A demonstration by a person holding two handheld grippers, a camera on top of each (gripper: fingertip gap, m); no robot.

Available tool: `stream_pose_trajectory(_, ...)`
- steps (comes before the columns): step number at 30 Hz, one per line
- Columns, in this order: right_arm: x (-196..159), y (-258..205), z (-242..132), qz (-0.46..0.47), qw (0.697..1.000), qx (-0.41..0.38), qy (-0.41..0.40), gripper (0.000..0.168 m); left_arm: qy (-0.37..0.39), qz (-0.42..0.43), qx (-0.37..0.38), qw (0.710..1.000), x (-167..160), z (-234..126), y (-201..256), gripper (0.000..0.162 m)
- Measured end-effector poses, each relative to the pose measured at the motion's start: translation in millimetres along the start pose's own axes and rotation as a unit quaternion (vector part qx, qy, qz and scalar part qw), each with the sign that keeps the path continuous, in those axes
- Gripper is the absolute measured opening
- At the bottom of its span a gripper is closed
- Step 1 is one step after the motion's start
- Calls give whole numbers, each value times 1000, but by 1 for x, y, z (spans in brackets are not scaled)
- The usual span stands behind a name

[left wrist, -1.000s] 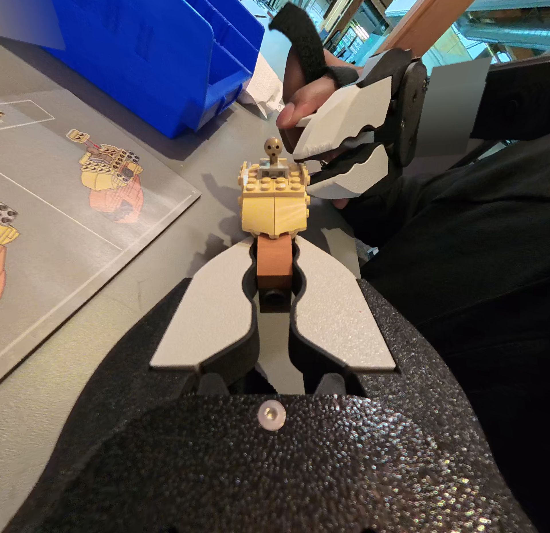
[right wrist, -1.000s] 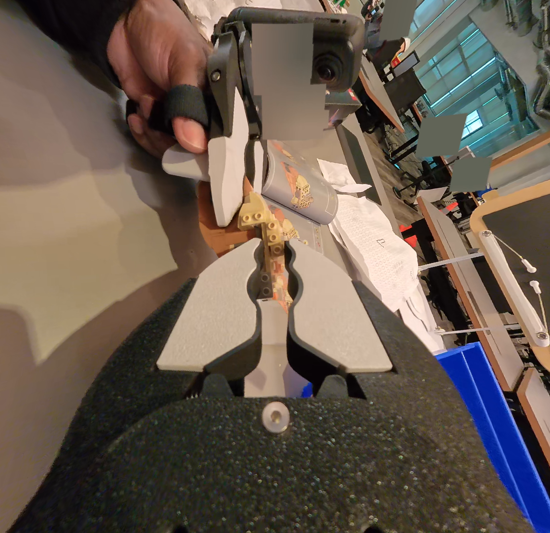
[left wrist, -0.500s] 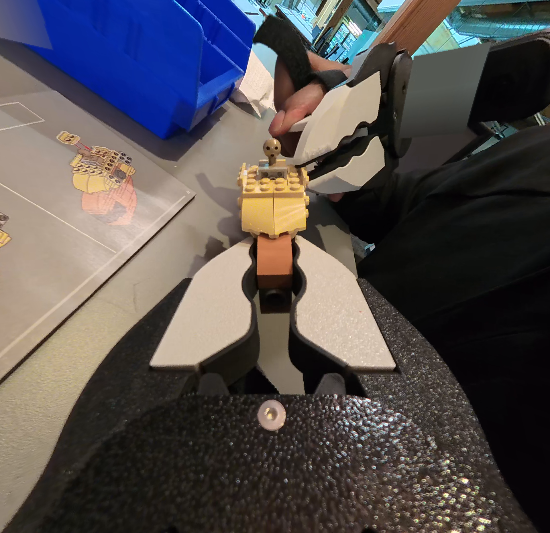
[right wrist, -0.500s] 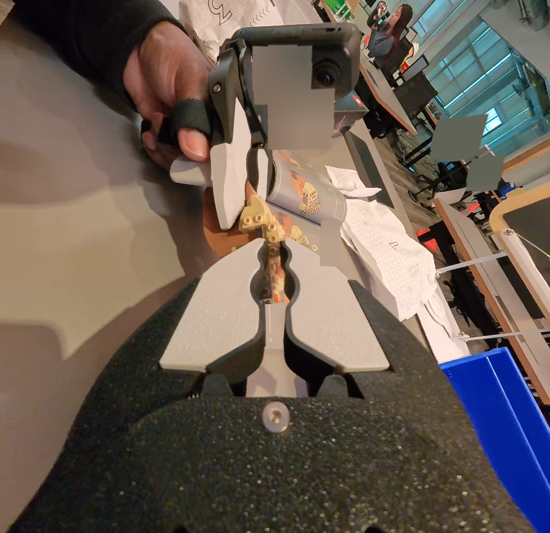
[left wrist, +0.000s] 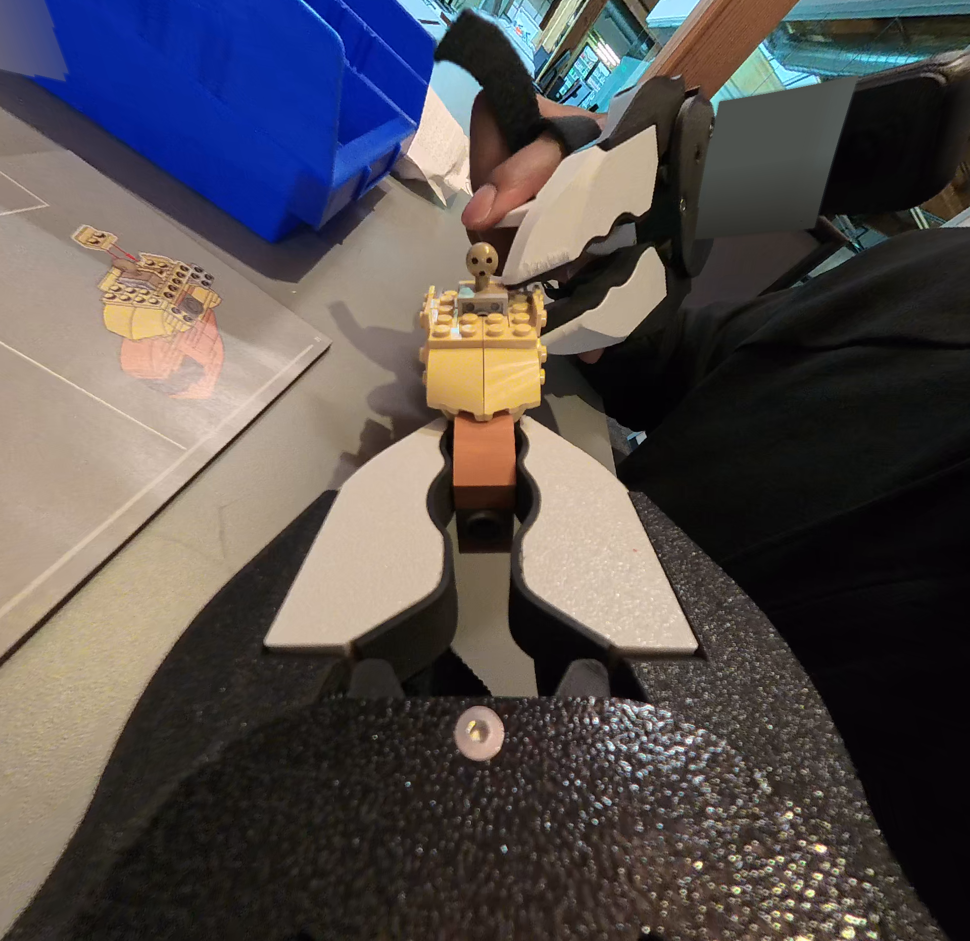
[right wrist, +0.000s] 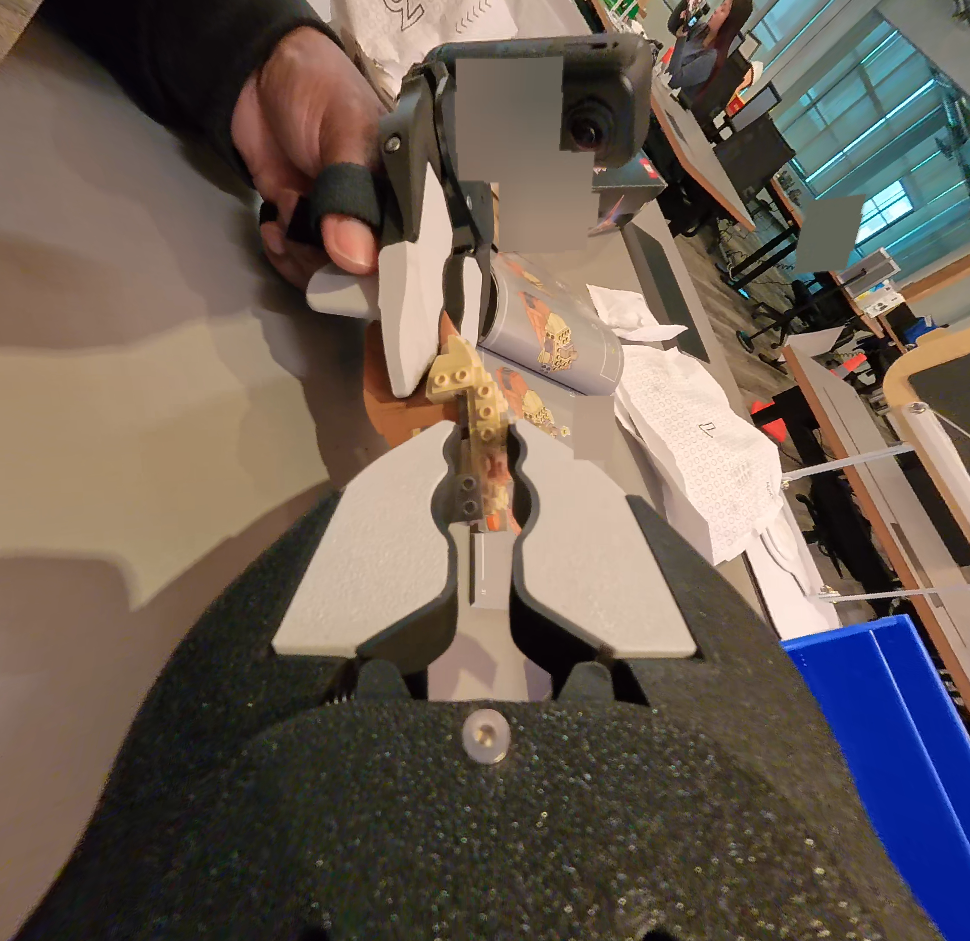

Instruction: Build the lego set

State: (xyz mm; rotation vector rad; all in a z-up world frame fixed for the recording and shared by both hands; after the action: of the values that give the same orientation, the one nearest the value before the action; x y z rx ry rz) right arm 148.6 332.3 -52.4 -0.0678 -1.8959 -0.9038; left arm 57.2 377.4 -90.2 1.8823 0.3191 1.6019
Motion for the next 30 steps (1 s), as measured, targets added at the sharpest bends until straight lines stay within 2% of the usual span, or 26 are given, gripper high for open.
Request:
stream_pose_trajectory(12, 3, -1, -4, -36, 999, -8, -1, 25, 4, -2, -3, 1000, 1, 0, 0, 18)
stream_pose_trajectory(24, 1, -3, -4, -37, 999, 11, -20, 11, -9, 12, -1, 1000, -2, 1, 2, 18)
stream_pose_trajectory(30, 2, -4, -5, -36, 999, 21, -20, 10, -14, 17, -5, 1000, -3, 2, 3, 18)
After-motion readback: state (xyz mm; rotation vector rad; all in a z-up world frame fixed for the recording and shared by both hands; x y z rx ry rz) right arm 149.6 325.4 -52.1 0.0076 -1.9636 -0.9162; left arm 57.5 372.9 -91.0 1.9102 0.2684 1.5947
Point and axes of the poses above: each gripper's, where its closed fingertips meet, z out along the fingers, x out of its top, y = z × x across the jaws, the point moved 5 cm from there along -z, back along the fingers, and after that the axes turned 12 degrees about y, right-handed, at the moved point
